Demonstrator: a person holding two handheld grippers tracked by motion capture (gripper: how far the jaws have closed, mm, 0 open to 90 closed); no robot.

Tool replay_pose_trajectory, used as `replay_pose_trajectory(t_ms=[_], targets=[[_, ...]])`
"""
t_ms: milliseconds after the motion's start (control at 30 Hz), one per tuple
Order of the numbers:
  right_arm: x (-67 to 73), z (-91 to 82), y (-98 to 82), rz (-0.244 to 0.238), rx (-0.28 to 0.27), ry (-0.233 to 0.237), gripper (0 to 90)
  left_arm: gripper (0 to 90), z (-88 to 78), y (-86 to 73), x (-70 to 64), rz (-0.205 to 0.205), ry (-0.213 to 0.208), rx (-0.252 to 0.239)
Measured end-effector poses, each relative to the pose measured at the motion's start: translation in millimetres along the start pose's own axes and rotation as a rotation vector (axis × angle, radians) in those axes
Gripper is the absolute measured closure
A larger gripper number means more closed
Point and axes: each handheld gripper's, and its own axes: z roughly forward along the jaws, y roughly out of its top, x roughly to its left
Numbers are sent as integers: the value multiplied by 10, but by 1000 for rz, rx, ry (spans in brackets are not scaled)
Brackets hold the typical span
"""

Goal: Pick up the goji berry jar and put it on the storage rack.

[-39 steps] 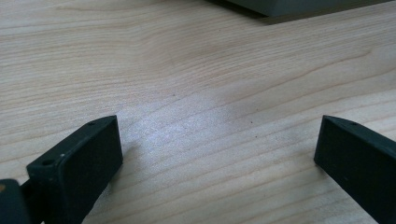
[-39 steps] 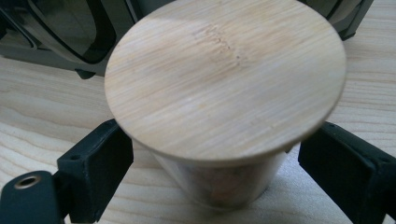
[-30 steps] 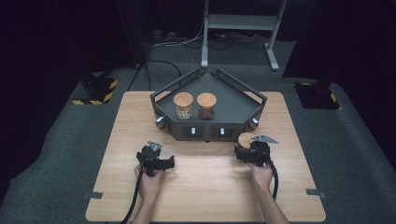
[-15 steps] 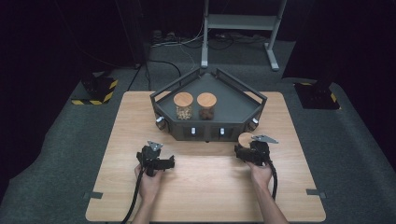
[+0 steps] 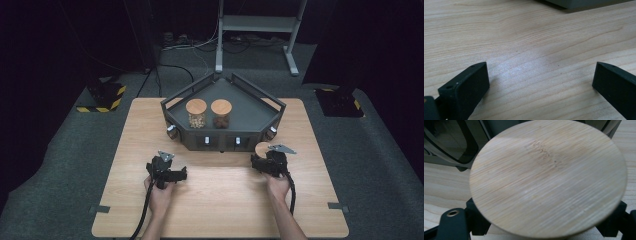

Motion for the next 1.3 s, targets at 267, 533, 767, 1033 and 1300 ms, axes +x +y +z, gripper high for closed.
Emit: replay_pose_trajectory(t_ms=[267,533,767,1033,1300], targets=[[18,21,-6,-6,-3,-22,214,9,0,0,0,0,0,0],[48,16,-3,-33,-3,-47,232,9,0,0,0,0,0,0],[87,14,5,-62,-9,-80,247,9,0,0,0,0,0,0],[119,6,11,-81,-7,-104,255,9,0,0,0,0,0,0],[134,1,46,-70,16,-112,256,9,0,0,0,0,0,0]])
